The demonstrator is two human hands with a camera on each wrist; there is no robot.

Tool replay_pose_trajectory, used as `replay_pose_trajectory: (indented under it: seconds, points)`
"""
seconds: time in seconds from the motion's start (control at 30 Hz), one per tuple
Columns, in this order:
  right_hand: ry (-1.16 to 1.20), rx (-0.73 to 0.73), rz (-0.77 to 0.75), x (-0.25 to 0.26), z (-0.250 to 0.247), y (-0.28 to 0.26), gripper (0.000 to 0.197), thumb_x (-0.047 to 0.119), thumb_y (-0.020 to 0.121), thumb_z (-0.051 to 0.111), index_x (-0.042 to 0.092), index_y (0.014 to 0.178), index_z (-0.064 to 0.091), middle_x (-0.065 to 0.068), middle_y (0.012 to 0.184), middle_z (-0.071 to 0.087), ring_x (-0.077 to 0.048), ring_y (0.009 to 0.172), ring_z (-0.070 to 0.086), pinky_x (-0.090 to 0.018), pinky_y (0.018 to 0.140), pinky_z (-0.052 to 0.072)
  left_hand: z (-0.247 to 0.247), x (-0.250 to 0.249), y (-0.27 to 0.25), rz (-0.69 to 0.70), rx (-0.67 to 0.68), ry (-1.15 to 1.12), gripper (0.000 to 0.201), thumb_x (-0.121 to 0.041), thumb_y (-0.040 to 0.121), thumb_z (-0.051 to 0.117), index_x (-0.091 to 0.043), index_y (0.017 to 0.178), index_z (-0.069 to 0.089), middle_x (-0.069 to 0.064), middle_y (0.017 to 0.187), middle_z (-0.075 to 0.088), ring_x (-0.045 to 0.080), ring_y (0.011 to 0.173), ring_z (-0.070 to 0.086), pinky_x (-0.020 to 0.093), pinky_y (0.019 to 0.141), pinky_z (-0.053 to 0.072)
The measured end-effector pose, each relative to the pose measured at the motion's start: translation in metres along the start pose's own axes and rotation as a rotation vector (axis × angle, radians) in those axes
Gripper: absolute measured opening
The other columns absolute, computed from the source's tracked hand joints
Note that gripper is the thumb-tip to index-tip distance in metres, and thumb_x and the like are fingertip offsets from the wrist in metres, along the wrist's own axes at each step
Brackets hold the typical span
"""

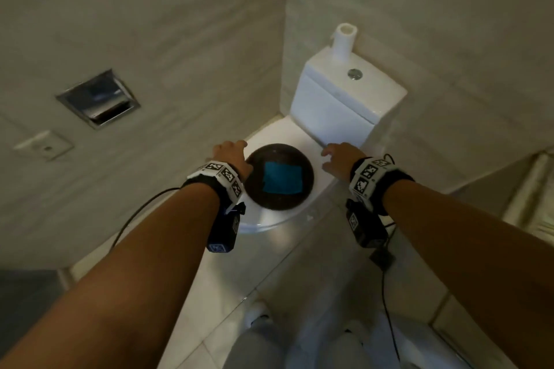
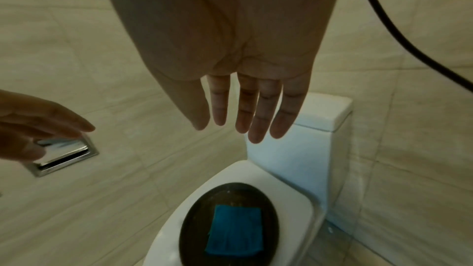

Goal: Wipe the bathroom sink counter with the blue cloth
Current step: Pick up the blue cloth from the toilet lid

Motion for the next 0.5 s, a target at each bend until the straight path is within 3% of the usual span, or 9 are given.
replay_pose_trajectory:
  seconds: [0.17, 0.33, 0.5]
  points:
    - [-0.081, 0.11, -0.021, 0.031, 0.03, 0.02, 0.045, 0.025, 0.09, 0.053, 0.02, 0.133, 0.043, -0.012, 0.131, 0.049, -0.028, 0.117, 0.05, -0.032, 0.093, 0.042, 0.005, 0.038, 0.01, -0.036, 0.029, -0.003, 0.061, -0.03, 0.089, 0.058, -0.024, 0.144, 0.032, 0.008, 0.148, 0.032, 0.032, 0.137, 0.027, 0.049, 0.11, 0.029]
    - [-0.099, 0.122, -0.019, 0.036, 0.035, 0.052, 0.043, 0.024, 0.09, 0.052, 0.02, 0.132, 0.043, -0.012, 0.131, 0.05, -0.028, 0.115, 0.052, -0.029, 0.085, 0.042, 0.008, 0.047, 0.037, -0.035, 0.055, 0.02, 0.064, -0.031, 0.088, 0.059, -0.025, 0.145, 0.03, 0.007, 0.148, 0.032, 0.033, 0.136, 0.028, 0.05, 0.108, 0.031]
    - [-0.093, 0.156, -0.024, 0.029, 0.05, 0.102, 0.044, 0.023, 0.091, 0.052, 0.02, 0.133, 0.042, -0.013, 0.136, 0.045, -0.03, 0.117, 0.051, -0.033, 0.091, 0.044, 0.023, 0.04, 0.08, -0.028, 0.108, 0.032, 0.067, -0.031, 0.088, 0.06, -0.025, 0.146, 0.027, 0.007, 0.15, 0.029, 0.032, 0.138, 0.025, 0.051, 0.107, 0.029]
Point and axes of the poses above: each hand's wrist, its own y-axis towards the middle knuckle, its own z-axis out of the palm, x = y × z, the point moved 1 cm from there along y, towards the middle knuckle
